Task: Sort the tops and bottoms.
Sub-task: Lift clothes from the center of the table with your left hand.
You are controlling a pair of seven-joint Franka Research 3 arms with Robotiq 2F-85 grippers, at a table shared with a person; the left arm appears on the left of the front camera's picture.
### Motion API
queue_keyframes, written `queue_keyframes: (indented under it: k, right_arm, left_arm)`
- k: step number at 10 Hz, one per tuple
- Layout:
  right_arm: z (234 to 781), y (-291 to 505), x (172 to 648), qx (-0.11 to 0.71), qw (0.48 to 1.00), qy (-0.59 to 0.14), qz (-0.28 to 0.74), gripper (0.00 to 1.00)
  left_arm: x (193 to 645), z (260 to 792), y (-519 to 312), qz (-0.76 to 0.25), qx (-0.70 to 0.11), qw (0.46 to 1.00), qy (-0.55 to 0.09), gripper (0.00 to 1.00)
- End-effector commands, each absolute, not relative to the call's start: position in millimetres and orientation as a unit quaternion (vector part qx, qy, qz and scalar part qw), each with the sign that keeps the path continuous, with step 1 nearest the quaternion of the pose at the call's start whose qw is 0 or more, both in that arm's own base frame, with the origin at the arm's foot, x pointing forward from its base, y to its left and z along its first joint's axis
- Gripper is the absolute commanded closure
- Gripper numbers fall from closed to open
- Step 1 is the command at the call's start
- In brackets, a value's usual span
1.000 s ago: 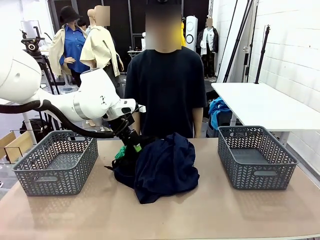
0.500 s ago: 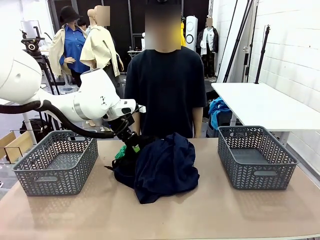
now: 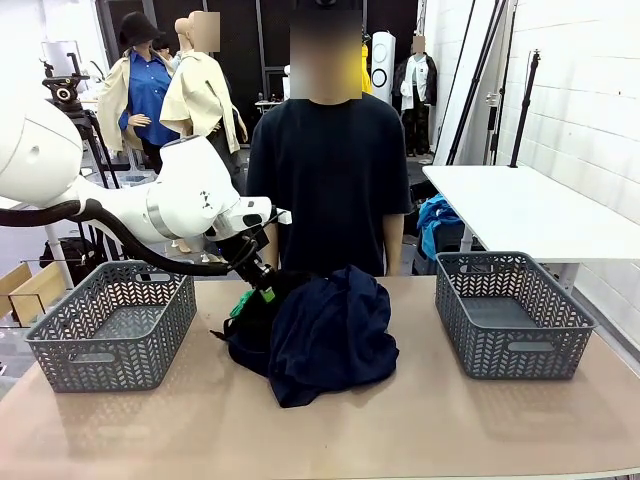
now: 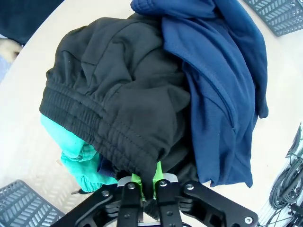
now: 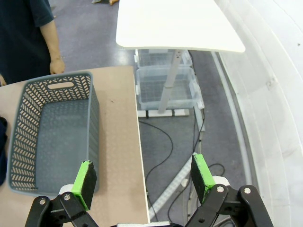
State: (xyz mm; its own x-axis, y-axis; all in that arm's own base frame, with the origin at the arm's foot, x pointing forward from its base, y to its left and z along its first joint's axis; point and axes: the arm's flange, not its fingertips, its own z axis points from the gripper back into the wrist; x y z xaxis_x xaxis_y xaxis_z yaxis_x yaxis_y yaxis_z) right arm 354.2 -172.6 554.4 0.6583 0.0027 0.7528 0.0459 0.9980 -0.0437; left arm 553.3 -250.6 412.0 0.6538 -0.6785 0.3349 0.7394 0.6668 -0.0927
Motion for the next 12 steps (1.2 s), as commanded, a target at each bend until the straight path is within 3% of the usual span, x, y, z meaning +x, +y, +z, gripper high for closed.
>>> queue_keyframes:
  k: [1, 5, 12]
  right_arm:
    - [553, -174, 355, -0.026, 0.91, -0.413, -0.013, 0.0]
    - [553, -174, 355, -0.026, 0.91, -0.413, -0.013, 0.0]
    - [553, -174, 355, -0.026, 0.91, -0.413, -0.013, 0.0]
  left_arm:
    - [548, 419, -244, -0.407, -0.114, 0.893, -0.152, 1.0]
    - [536, 448, -235, -0.414, -0.12, 0.884, -0.179, 1.0]
    - [468, 677, -190, -0.429, -0.035, 0.807, -0.405, 1.0]
